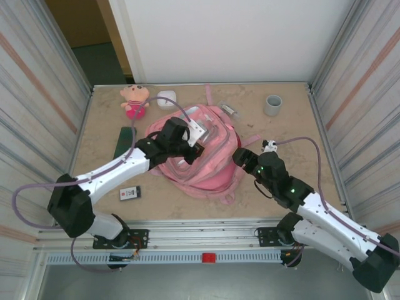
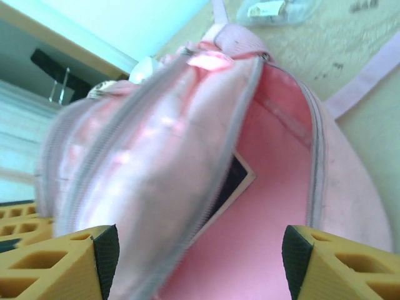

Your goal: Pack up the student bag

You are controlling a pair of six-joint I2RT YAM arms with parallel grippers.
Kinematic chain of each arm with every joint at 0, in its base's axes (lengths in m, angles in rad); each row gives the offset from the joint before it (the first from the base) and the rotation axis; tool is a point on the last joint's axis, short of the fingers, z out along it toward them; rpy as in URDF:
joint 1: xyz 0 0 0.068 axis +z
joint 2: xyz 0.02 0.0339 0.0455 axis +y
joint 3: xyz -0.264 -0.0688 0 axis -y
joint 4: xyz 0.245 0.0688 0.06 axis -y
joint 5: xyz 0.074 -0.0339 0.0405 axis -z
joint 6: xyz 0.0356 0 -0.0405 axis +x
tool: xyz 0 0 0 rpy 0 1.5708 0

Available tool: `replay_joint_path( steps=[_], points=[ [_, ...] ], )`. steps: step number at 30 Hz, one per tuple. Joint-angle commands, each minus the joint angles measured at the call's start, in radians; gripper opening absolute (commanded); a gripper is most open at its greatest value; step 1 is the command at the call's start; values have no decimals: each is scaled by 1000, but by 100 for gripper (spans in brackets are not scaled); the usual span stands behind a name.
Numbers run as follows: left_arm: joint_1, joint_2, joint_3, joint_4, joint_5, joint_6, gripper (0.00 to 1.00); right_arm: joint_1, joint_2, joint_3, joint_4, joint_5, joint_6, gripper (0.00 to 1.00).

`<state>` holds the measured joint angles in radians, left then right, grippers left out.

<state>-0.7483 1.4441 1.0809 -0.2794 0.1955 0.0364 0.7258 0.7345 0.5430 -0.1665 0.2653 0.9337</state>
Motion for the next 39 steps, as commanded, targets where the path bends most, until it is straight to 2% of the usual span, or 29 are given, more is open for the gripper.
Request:
replay_joint_path(
  steps=[1, 4, 6, 7, 9, 13, 16, 21, 25, 31, 39],
  points=[
    [-29, 46, -33, 65, 35, 46, 6, -8, -30, 18, -65, -4, -232, 71],
    [-56, 98, -40, 82, 46, 51, 13, -9, -28, 24, -60, -61, -334, 71],
    [-65, 123, -26, 78, 64, 50, 22, -10, -15, 35, -62, -101, -400, 71],
    [-65, 132, -16, 69, 73, 45, 32, -10, -3, 44, -68, -121, -442, 71],
    [-65, 130, 1, 55, 75, 33, 45, -10, 21, 69, -88, -154, -519, 72],
    [-45, 48, -4, 56, 43, -19, 67, -2, 74, 128, -137, -214, -679, 81],
    [11, -43, -38, 63, 27, -118, 75, 38, 115, 166, -163, -255, -815, 83],
    [126, -200, -156, 65, -1, -255, 76, 187, 236, 221, -239, -280, -1079, 84],
    [199, -325, -281, 90, -17, -343, 76, 259, 376, 258, -283, -309, -1192, 84],
    [257, -461, -425, 107, -16, -423, 76, 311, 548, 296, -255, -254, -1313, 86],
    [285, -528, -493, 115, -35, -469, 75, 311, 668, 299, -142, -229, -1396, 88]
  ],
)
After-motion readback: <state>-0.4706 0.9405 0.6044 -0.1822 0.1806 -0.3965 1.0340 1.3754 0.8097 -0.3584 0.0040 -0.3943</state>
